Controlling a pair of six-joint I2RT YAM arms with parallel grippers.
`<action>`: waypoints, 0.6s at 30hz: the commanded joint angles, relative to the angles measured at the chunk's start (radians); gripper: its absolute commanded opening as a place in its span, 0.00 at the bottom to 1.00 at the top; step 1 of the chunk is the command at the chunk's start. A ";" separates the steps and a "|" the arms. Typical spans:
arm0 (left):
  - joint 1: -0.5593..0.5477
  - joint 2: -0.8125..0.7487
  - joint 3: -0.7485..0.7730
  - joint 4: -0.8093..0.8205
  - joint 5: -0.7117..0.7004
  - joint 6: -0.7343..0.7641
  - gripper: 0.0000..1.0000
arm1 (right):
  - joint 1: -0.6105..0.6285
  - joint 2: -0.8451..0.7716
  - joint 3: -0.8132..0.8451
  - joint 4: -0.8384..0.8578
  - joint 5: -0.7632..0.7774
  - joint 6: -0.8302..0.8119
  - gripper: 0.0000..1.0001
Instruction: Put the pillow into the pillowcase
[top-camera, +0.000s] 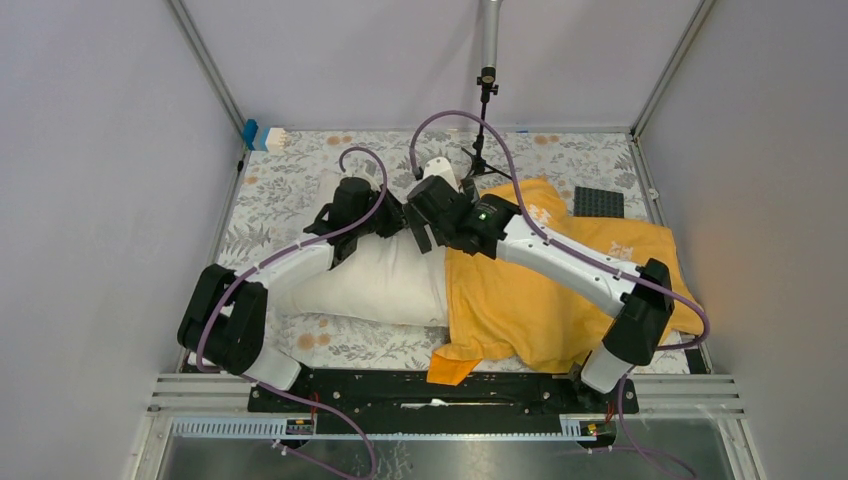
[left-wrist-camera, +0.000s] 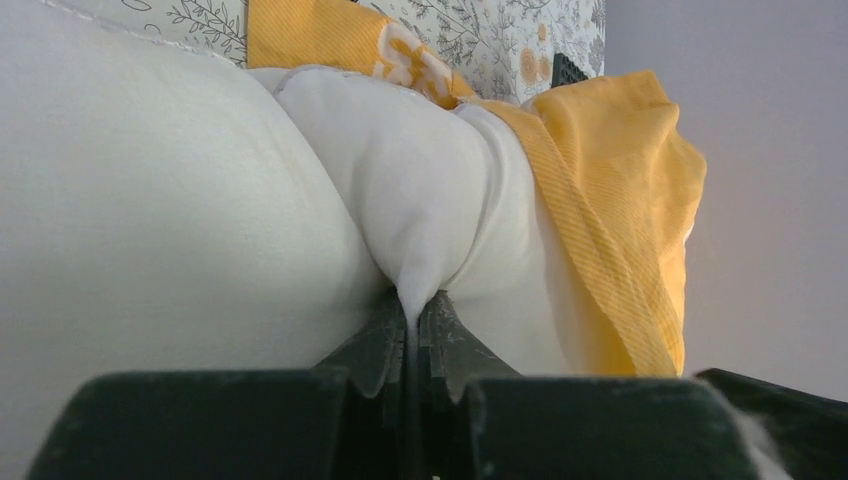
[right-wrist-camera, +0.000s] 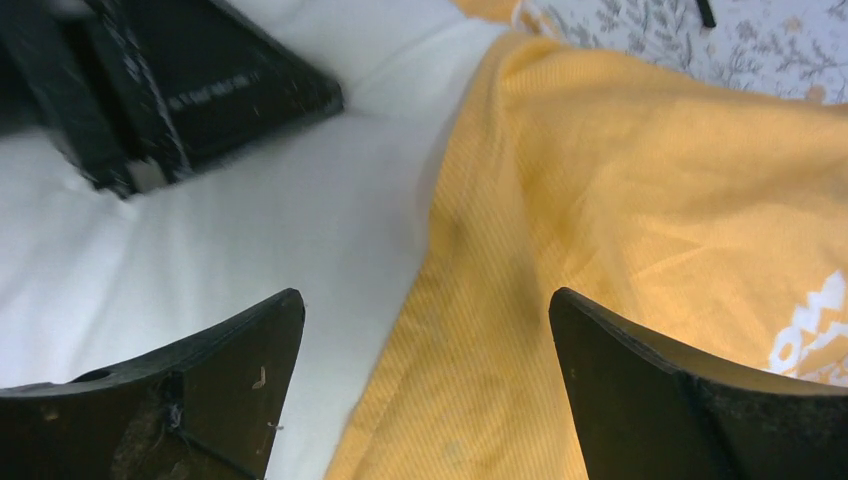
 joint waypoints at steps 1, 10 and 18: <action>-0.004 0.015 0.034 -0.072 0.039 0.028 0.00 | -0.001 0.006 -0.082 0.048 -0.024 -0.020 1.00; -0.005 0.069 0.087 -0.085 0.057 0.034 0.00 | 0.040 0.067 -0.141 0.120 -0.141 0.024 1.00; -0.010 0.060 0.124 -0.099 0.077 0.033 0.00 | 0.031 0.283 -0.081 0.067 -0.081 0.058 0.58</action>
